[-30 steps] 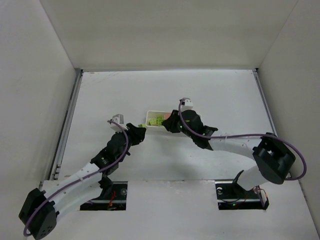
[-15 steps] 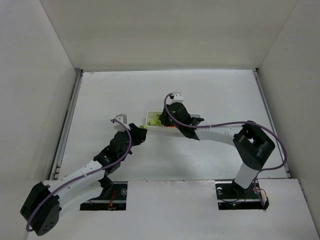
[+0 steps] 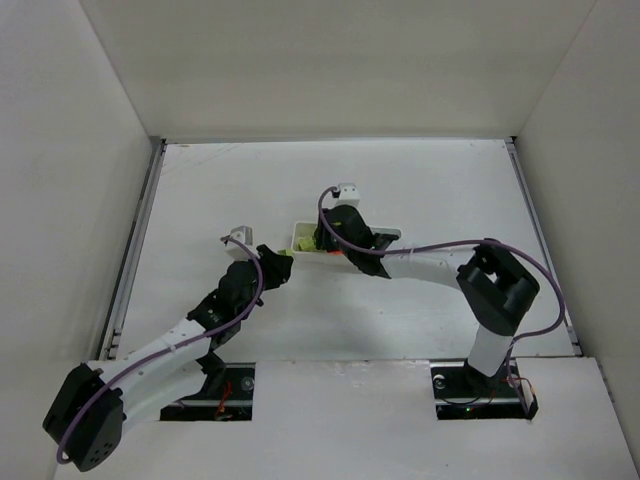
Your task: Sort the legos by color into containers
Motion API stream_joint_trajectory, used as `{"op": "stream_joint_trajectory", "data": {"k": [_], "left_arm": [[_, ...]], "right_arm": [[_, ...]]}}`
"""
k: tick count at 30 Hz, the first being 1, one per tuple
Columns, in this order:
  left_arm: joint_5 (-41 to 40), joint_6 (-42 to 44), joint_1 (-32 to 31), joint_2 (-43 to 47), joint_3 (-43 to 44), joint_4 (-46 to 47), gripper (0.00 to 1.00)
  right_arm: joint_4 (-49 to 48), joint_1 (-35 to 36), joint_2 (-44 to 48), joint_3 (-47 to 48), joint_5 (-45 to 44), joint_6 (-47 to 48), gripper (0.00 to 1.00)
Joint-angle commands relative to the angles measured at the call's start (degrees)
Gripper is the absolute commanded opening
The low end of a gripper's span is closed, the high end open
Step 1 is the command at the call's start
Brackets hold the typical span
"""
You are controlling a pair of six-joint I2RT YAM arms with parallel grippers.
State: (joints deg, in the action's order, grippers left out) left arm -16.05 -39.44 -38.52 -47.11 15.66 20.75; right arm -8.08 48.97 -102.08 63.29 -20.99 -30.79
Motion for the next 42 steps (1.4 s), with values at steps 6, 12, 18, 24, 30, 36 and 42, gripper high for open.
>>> {"op": "stream_joint_trajectory", "data": {"k": [6, 12, 18, 24, 30, 36, 42], "left_arm": [[0.6, 2.1, -0.2, -3.2, 4.9, 3.0, 0.2], [0.1, 5.8, -2.0, -12.7, 12.4, 4.9, 0.19], [-0.4, 8.5, -2.1, -24.9, 20.5, 5.1, 0.19], [-3.5, 11.8, -2.5, -32.4, 25.8, 4.6, 0.2], [-4.7, 13.2, -1.9, -37.2, 28.8, 4.2, 0.22], [-7.5, 14.0, -2.7, -39.8, 31.5, 0.1, 0.29], [-12.0, 16.4, -4.0, -39.8, 32.8, -2.6, 0.51]], "right_arm": [[-1.8, 0.7, 8.2, -2.7, -0.5, 0.5, 0.44], [-3.1, -1.1, 18.6, -10.6, -0.7, 0.6, 0.44], [-4.1, -3.1, 27.3, -19.1, -0.6, 0.7, 0.44], [-7.3, -6.0, 31.2, -24.2, 1.5, -0.1, 0.44], [-7.8, -7.0, 33.4, -25.4, 3.1, -0.7, 0.44], [-7.8, -7.2, 34.2, -25.7, 3.2, -0.8, 0.44], [-7.8, -7.2, 34.4, -25.8, 3.3, -0.8, 0.45]]}}
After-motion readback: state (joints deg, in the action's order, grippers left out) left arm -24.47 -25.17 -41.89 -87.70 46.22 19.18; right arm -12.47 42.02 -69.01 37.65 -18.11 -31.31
